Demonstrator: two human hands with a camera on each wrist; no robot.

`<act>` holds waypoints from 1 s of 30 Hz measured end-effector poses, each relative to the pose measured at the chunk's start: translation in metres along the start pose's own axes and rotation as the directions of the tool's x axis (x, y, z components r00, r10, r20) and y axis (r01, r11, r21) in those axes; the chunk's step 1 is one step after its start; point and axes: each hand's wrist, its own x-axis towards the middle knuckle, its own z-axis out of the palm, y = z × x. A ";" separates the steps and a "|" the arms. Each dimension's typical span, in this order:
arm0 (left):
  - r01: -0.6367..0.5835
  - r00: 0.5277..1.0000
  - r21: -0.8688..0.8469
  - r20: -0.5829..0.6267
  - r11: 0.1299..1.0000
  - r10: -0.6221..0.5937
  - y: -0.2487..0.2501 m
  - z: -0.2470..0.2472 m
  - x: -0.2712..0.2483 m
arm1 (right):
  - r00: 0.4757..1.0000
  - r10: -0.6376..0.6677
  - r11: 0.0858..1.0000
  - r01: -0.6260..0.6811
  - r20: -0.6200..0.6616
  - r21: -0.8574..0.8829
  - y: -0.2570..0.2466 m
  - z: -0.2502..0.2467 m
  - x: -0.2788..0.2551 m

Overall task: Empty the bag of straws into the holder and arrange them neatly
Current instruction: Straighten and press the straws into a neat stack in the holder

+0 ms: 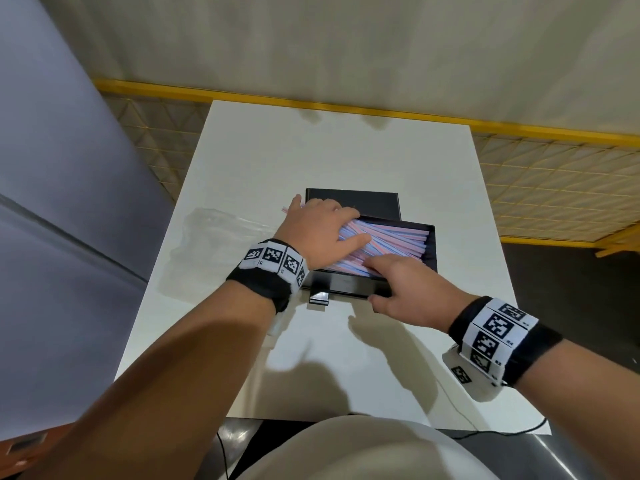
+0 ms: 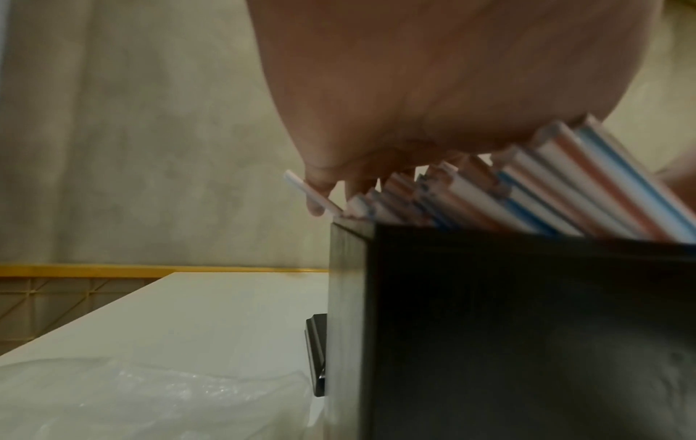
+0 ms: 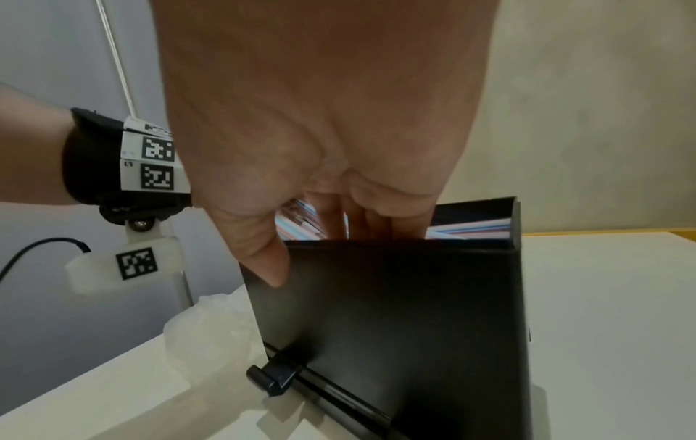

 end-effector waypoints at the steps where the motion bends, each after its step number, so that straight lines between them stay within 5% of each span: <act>1: -0.005 1.000 -0.003 -0.006 1.000 0.005 0.001 0.000 -0.001 | 1.000 0.001 1.000 -0.001 -0.003 0.000 0.000 0.000 0.001; 10: 0.103 0.989 -0.009 -0.102 0.995 -0.104 -0.006 -0.004 -0.006 | 0.999 0.029 0.999 -0.030 -0.015 -0.044 -0.001 0.008 0.004; 21: -0.031 0.972 -0.252 -0.233 0.967 -0.030 -0.013 0.008 -0.008 | 0.998 0.013 0.994 -0.019 -0.062 -0.109 -0.003 0.014 0.015; 30: 0.004 0.966 -0.199 -0.251 0.980 -0.055 -0.016 0.004 0.002 | 0.995 0.023 0.983 -0.040 -0.095 -0.178 -0.008 -0.002 -0.005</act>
